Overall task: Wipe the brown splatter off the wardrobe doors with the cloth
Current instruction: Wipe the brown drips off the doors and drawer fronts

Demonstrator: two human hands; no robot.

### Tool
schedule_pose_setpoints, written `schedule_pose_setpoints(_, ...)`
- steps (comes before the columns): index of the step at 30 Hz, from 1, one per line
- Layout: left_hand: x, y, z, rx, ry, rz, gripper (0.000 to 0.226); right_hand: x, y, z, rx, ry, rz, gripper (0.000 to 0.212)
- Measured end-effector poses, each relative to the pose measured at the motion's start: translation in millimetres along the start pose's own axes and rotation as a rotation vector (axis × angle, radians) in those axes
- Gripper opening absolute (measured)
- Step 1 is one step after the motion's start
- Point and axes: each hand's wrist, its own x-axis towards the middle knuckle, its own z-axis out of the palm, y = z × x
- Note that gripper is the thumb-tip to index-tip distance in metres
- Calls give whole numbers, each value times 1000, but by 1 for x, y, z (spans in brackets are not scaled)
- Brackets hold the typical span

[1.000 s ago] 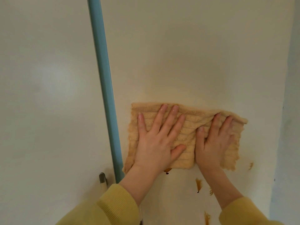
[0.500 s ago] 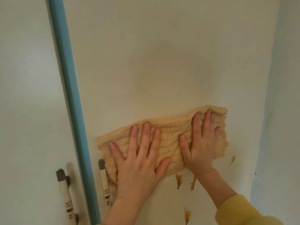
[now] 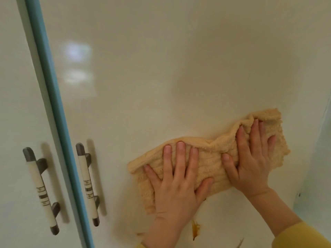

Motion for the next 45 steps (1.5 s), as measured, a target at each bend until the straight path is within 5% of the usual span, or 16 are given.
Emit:
schedule_pose_setpoints(13, 6, 76, 18, 14, 14, 72, 76, -38, 75, -3, 41, 29, 115, 61)
schedule_pose_setpoints(19, 7, 98, 22, 0, 2, 135, 73, -56, 88, -8, 68, 51, 307, 62)
schedule_pose_setpoints(35, 3, 78, 15, -22, -64, 417, 75, -99, 46, -8, 89, 41, 745, 76)
schedule_pose_setpoints(45, -24, 31, 11, -26, -48, 433, 74, -114, -7, -8, 112, -19, 757, 71)
